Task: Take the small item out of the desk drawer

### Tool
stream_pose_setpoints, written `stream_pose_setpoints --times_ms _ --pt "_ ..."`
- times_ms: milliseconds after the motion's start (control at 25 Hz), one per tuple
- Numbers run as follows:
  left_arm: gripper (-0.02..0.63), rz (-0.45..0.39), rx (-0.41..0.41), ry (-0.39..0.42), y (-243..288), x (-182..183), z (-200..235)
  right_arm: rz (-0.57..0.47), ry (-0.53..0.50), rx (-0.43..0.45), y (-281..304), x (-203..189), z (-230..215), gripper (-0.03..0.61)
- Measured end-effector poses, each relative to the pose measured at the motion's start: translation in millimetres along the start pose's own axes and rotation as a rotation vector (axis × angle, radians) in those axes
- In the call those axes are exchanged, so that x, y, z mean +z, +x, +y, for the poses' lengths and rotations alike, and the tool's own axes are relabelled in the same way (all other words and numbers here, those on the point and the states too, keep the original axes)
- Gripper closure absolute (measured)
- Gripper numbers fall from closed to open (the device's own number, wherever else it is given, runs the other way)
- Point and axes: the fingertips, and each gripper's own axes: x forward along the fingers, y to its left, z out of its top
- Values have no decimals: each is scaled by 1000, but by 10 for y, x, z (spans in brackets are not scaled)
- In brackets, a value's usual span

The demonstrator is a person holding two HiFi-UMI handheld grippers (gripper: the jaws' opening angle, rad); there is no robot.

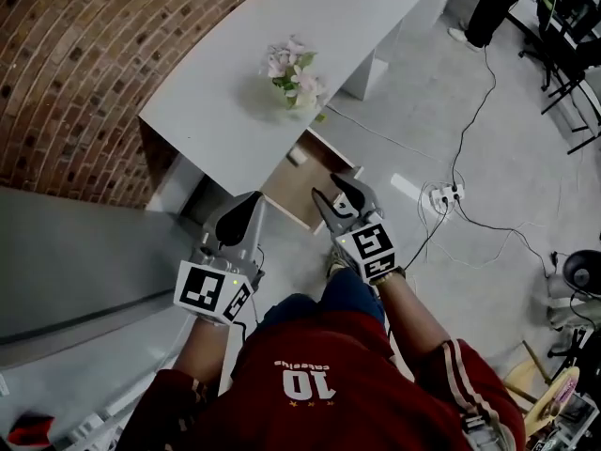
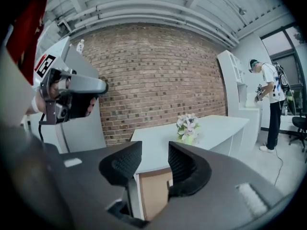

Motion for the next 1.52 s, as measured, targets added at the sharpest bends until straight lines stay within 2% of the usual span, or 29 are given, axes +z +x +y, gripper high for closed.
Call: stream_pose_setpoints --times_ms 400,640,960,1120,1280,1520 --pt "611 -8 19 -3 318 -847 322 47 46 1 855 -969 -307 416" --pt "611 10 62 -50 320 -1484 442 129 94 10 1516 -1759 -477 416" --pt "611 26 74 -40 649 -2059 654 232 129 12 2355 -2584 -761 407" --pt "611 25 94 -43 768 -2339 725 284 109 31 2743 -2986 -887 387" --pt "611 36 117 -49 847 -2607 833 306 77 39 3030 -3208 -947 387" --pt "611 45 151 -60 841 -2755 912 366 31 40 3259 -3496 -1010 385"
